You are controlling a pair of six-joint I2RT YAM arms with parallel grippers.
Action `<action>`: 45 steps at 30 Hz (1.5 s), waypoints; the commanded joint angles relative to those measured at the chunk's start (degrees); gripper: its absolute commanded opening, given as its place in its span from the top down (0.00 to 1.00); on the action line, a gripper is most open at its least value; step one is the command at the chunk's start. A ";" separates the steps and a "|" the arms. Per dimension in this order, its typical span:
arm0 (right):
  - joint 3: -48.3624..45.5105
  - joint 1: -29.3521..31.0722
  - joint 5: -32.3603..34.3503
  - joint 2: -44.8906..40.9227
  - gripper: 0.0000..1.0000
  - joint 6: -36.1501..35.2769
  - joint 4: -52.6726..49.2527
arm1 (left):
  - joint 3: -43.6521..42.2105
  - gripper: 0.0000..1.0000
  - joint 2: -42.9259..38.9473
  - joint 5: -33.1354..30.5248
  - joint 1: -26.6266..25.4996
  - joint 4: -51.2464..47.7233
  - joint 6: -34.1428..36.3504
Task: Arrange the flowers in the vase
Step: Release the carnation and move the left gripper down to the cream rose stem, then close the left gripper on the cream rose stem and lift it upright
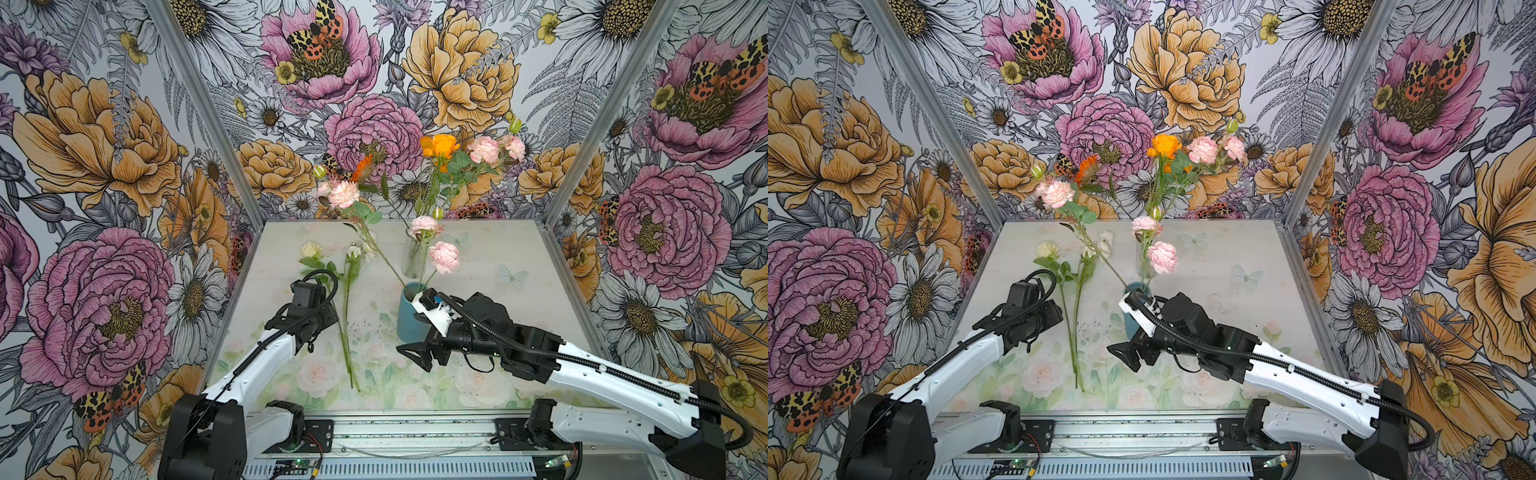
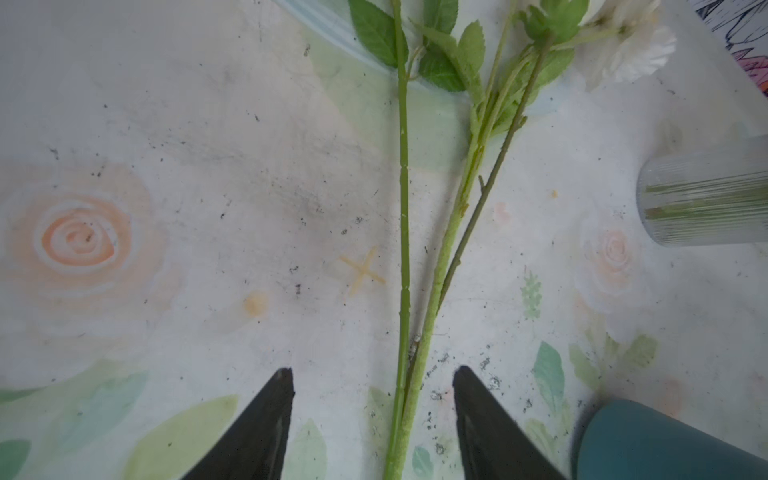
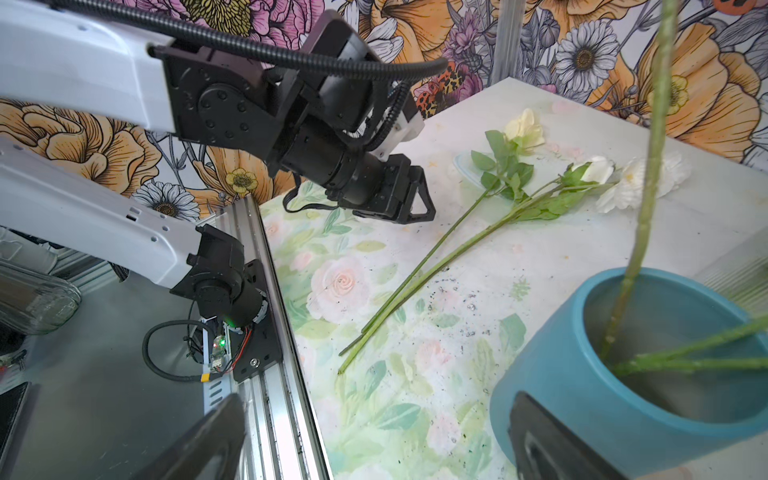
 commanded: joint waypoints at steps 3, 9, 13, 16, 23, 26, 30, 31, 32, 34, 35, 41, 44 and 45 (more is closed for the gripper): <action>2.42 1.39 0.59 1.31 0.00 -0.46 3.39 | 2.09 0.47 6.55 6.61 2.84 11.37 -0.30; 2.66 1.57 0.72 2.73 0.00 -0.78 4.25 | 3.79 0.48 12.36 8.14 2.63 14.72 -0.43; 2.85 1.51 0.70 3.01 0.00 -1.09 4.25 | 4.90 0.50 15.99 8.11 2.48 15.23 -0.34; 2.95 1.51 0.82 3.05 0.01 -1.20 4.30 | 4.86 0.53 17.52 8.26 2.09 16.37 -0.25; 3.23 1.50 1.13 3.58 0.01 -1.55 4.26 | 6.44 0.64 21.02 8.78 1.14 17.10 0.02; 3.12 1.36 1.32 3.47 0.00 -1.76 4.26 | 6.38 0.71 21.48 8.77 0.99 17.35 0.01; 2.96 1.30 1.40 3.19 0.00 -1.70 4.21 | 6.00 0.85 21.38 8.53 1.15 17.16 -0.28; 2.99 1.22 1.40 3.12 0.00 -1.70 4.23 | 6.00 0.86 21.38 8.40 1.25 16.94 -0.25; 2.96 1.24 1.31 3.07 0.00 -1.70 4.17 | 6.00 0.88 21.48 8.36 1.26 16.81 -0.14; 2.91 1.18 1.40 2.84 0.01 -1.70 4.21 | 5.91 0.90 21.62 8.19 1.28 16.68 -0.16; 2.93 1.25 1.40 2.75 0.01 -1.70 4.16 | 5.89 0.90 21.88 8.26 1.27 16.61 -0.16; 2.47 1.22 1.75 2.05 0.01 -1.57 4.16 | 5.67 1.00 20.98 8.09 1.36 16.54 0.28; 2.24 1.16 1.84 1.85 0.01 -1.53 4.16 | 4.44 1.00 15.85 6.47 1.92 15.03 0.82; 2.28 1.16 1.88 1.95 0.01 -1.51 4.19 | 4.25 1.00 13.13 5.41 1.88 13.58 1.27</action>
